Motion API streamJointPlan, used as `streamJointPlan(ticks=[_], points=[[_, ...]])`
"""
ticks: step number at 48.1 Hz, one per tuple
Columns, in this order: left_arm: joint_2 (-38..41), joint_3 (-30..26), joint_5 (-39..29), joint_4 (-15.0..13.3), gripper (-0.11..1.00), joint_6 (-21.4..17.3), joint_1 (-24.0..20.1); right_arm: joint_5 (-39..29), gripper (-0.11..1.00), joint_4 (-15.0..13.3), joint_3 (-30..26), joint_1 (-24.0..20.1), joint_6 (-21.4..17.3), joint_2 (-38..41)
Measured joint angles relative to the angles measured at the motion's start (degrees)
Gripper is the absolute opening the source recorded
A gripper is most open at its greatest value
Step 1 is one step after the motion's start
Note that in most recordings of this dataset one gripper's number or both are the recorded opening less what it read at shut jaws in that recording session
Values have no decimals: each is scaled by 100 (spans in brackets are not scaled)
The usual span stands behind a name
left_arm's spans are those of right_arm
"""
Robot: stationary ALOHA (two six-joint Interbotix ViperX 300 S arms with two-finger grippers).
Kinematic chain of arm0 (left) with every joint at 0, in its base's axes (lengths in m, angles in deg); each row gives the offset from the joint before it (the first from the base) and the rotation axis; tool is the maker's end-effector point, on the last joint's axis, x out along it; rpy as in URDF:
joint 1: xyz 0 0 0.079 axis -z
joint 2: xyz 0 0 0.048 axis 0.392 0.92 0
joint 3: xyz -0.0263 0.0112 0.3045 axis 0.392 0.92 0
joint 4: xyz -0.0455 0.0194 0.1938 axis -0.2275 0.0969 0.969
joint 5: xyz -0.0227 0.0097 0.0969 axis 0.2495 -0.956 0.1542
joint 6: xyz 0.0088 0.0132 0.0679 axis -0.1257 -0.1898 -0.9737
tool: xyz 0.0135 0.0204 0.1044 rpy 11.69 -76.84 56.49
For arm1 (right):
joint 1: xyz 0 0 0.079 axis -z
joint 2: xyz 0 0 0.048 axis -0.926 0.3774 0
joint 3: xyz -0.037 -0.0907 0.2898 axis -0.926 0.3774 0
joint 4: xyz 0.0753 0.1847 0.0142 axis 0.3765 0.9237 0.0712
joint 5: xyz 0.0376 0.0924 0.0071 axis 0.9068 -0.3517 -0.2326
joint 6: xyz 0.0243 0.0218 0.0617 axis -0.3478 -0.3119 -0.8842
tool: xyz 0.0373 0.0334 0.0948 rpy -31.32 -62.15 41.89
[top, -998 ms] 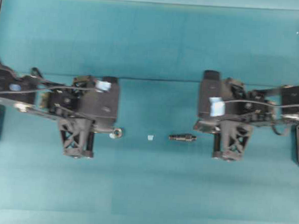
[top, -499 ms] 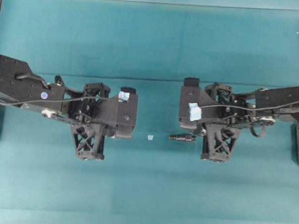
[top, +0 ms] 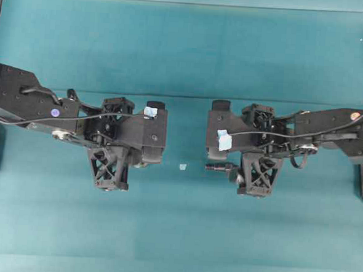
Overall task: Insert the washer onto the shaft with both hands.
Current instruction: 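Lower both open grippers over the washer and the shaft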
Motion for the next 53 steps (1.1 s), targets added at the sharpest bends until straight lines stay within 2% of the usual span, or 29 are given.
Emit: streamJointPlan(ticks=[4,7,13,22,53], points=[[62,26,9,9,86,-62,-9,9,95,-105,18,18,0,53],[97,26,35,0,93,-105,-9,35,95,-167,9,18,0,79],[132,53,229,9,86,-105,-18,158,95,-220,26,18,0,141],[325,132,545,9,86,-79,-18,325,94,-220,26,26,-9,246],[949,149,773,0,85,-97,-114,642,94,-220,316,18,-9,439]])
